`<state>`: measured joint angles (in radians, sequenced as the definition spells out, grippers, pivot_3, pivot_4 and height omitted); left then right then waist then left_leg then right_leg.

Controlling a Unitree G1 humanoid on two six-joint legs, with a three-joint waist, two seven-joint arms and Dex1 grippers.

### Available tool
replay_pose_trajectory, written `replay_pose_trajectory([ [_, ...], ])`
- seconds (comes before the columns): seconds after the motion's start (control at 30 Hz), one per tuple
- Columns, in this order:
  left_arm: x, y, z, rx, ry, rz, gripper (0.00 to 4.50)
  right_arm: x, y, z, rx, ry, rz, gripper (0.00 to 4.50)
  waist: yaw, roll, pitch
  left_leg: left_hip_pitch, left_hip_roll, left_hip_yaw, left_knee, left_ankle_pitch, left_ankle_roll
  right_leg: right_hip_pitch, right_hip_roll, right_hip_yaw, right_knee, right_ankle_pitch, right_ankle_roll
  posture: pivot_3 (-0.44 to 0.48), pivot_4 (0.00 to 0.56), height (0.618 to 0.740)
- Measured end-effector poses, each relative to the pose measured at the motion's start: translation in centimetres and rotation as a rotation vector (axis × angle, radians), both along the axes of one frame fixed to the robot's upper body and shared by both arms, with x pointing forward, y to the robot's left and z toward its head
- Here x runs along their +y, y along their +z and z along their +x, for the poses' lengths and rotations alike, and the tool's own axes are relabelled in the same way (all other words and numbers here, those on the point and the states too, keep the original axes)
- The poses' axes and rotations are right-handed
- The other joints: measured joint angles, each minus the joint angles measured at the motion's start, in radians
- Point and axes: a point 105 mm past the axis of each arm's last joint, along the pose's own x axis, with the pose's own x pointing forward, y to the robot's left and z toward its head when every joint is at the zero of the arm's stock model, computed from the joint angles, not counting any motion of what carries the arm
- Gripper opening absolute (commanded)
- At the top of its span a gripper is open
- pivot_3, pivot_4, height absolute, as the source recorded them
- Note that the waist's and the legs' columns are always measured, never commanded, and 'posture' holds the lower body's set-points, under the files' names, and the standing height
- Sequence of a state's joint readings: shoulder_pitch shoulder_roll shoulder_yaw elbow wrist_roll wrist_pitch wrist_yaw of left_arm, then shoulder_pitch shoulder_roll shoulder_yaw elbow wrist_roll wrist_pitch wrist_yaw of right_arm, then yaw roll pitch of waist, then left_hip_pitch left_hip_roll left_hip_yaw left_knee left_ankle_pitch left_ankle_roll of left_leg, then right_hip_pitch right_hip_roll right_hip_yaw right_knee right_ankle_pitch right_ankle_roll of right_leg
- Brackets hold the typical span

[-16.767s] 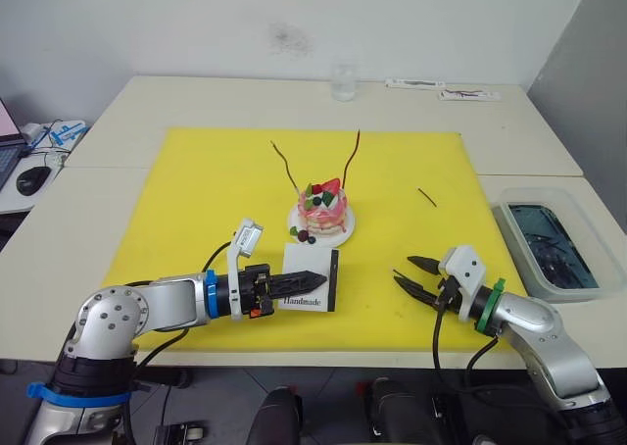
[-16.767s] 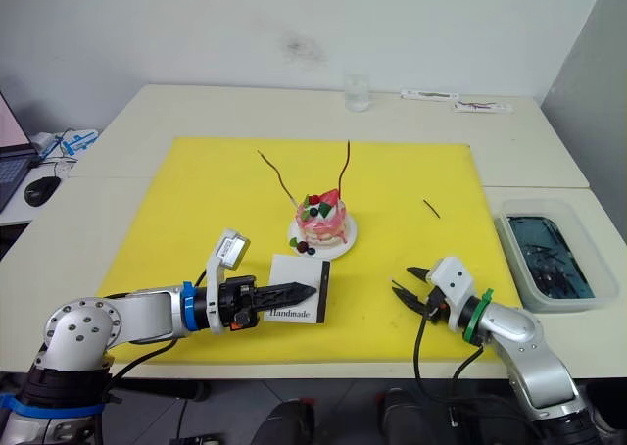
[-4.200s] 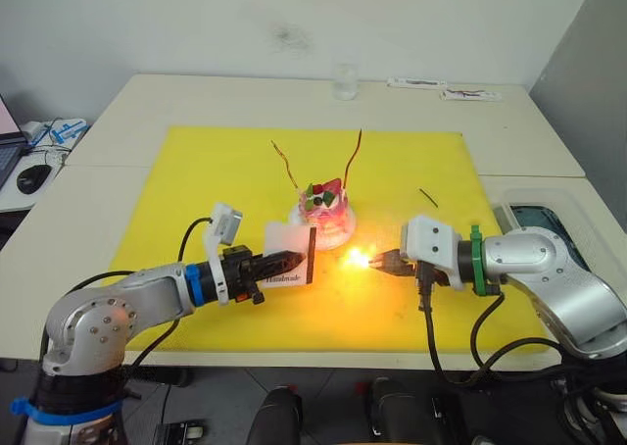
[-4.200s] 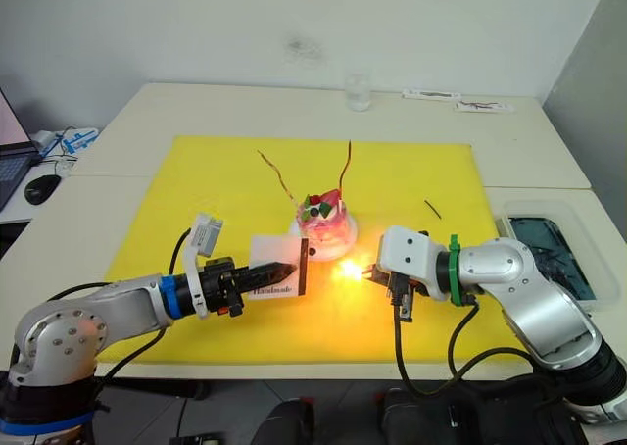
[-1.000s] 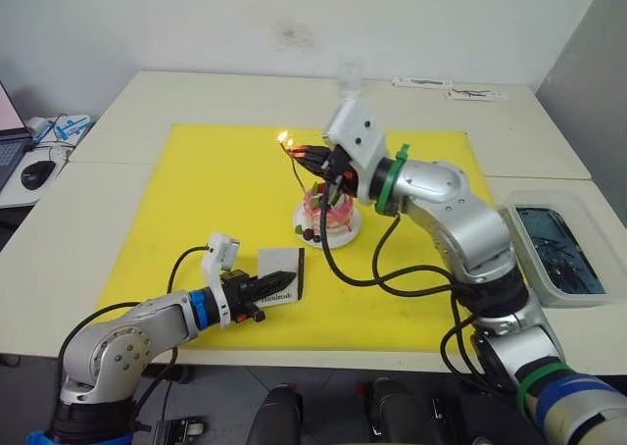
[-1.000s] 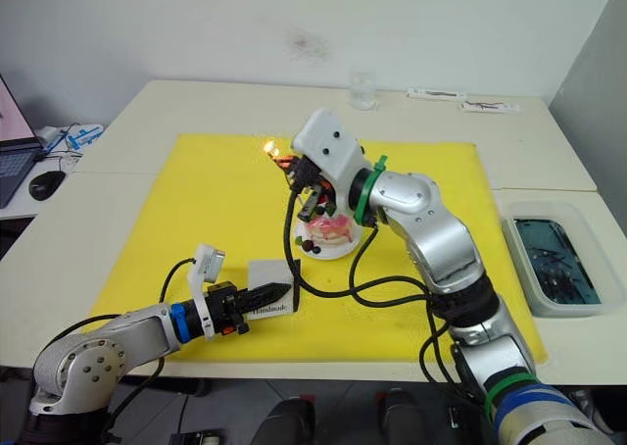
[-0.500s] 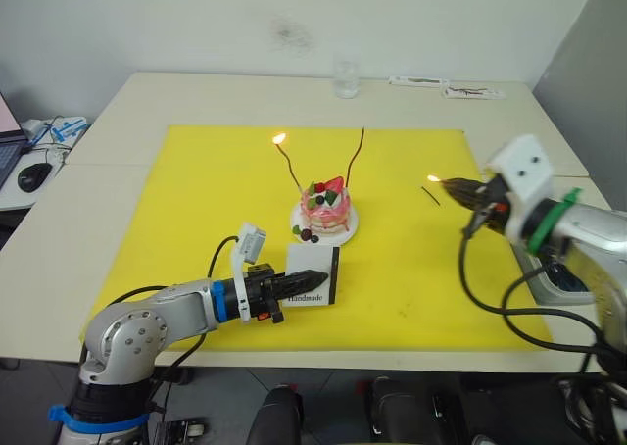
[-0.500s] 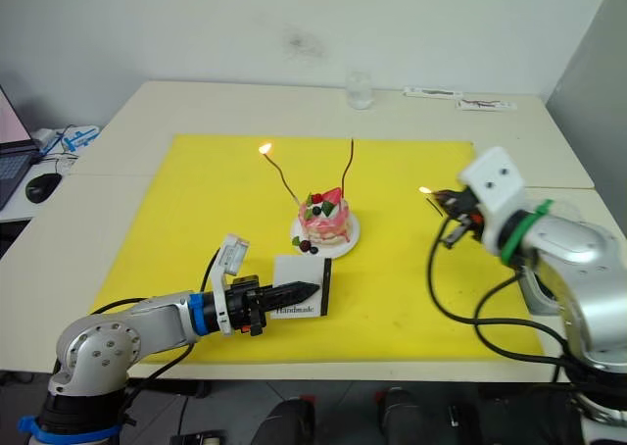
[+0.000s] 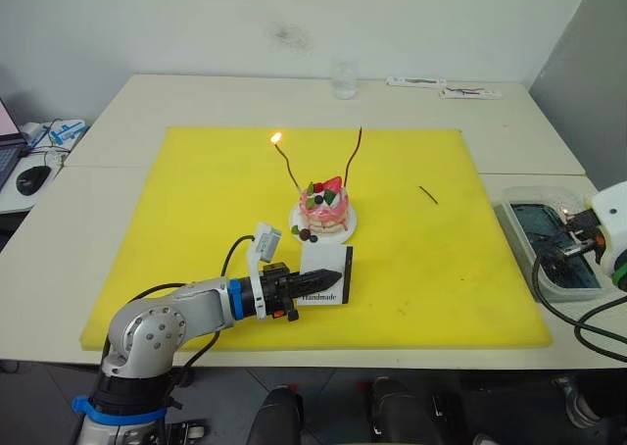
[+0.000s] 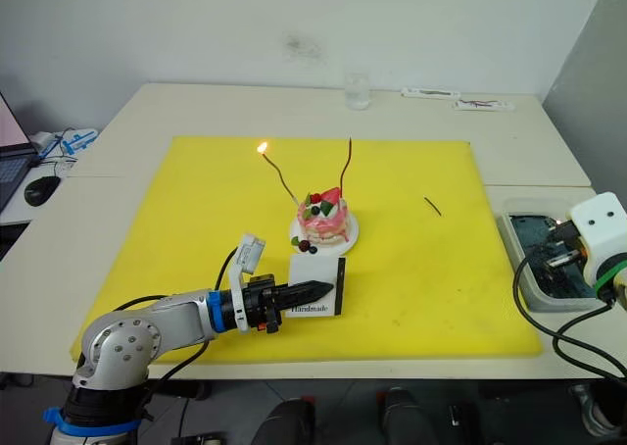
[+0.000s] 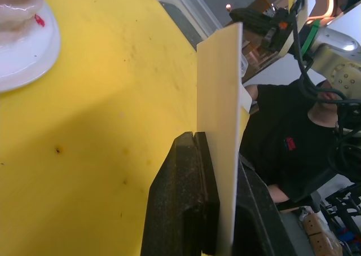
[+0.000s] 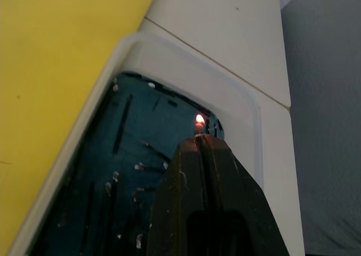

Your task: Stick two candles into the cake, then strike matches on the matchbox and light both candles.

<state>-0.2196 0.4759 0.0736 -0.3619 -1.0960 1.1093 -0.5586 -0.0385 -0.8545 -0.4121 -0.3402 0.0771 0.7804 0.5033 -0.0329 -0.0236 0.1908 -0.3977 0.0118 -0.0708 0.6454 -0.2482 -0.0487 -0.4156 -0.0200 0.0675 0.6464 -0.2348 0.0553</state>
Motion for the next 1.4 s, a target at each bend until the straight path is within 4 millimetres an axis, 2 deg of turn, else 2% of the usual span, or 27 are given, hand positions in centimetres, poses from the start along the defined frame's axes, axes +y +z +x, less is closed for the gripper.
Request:
replay_pose_trajectory([
  [0.13,-0.1,0.0,0.0,0.000,0.000,0.000,0.00,-0.7,-0.1,0.0,-0.008,-0.032,-0.017,2.00,0.000,0.000,0.000,0.000,0.000,0.000,0.000,0.000,0.000,0.000,0.000,0.000,0.000,0.000,0.001,0.000,0.150,0.740],
  [0.37,0.0,-0.1,0.1,-0.002,0.007,0.003,0.00,-0.5,0.1,0.1,-0.031,-0.024,-0.026,4.47,0.000,0.000,0.000,0.000,0.000,0.000,0.000,0.000,0.000,0.000,0.000,0.000,0.000,0.000,0.001,0.000,0.150,0.740],
  [0.57,0.1,-0.2,0.3,-0.008,0.018,0.010,0.00,1.3,3.4,0.2,-0.157,0.059,-0.055,4.47,0.000,0.000,0.000,0.000,0.000,0.000,0.000,0.000,0.000,0.000,0.000,0.000,0.000,0.001,0.001,0.000,0.150,0.740],
  [0.63,0.2,-0.1,0.4,-0.014,0.023,0.009,0.00,3.2,4.4,0.3,-0.194,0.140,-0.018,4.47,0.000,0.000,0.000,0.001,0.000,0.000,0.000,0.000,0.000,0.000,0.000,0.000,0.000,0.001,0.001,0.000,0.150,0.740],
  [0.8,0.3,-0.1,0.5,-0.017,0.027,0.012,0.00,10.1,6.1,0.9,-0.275,0.425,0.156,4.47,0.000,0.000,0.000,0.002,0.001,-0.001,0.000,0.000,0.000,0.001,0.001,0.000,0.001,0.002,0.003,0.000,0.150,0.740],
  [0.9,0.5,0.0,0.7,-0.023,0.035,0.021,0.00,13.0,5.3,2.5,-0.272,0.493,0.259,4.47,0.000,0.000,0.000,0.001,0.000,-0.001,0.000,0.000,0.000,0.002,0.001,0.000,0.000,0.001,0.001,0.000,0.150,0.740],
  [1.0,0.6,-0.1,0.8,-0.023,0.041,0.025,0.00,14.2,4.0,4.1,-0.233,0.490,0.321,4.47,0.000,0.000,0.000,0.001,0.000,-0.001,0.000,0.000,0.000,0.001,0.001,0.000,0.000,0.002,0.002,0.000,0.150,0.740],
  [1.23,0.8,0.0,0.8,-0.027,0.052,0.028,0.00,14.7,1.6,9.1,-0.145,0.357,0.362,4.47,0.000,0.000,0.000,0.001,0.000,-0.001,-0.001,0.000,0.000,0.000,0.001,-0.001,0.001,0.002,0.003,0.000,0.150,0.740],
  [1.4,0.8,-0.2,0.9,-0.023,0.064,0.035,0.00,14.8,-1.0,11.0,-0.040,0.315,0.356,4.47,0.000,0.000,0.000,0.000,0.000,-0.001,-0.001,0.000,0.000,0.000,0.001,-0.001,0.001,0.005,-0.002,0.000,0.150,0.740],
])
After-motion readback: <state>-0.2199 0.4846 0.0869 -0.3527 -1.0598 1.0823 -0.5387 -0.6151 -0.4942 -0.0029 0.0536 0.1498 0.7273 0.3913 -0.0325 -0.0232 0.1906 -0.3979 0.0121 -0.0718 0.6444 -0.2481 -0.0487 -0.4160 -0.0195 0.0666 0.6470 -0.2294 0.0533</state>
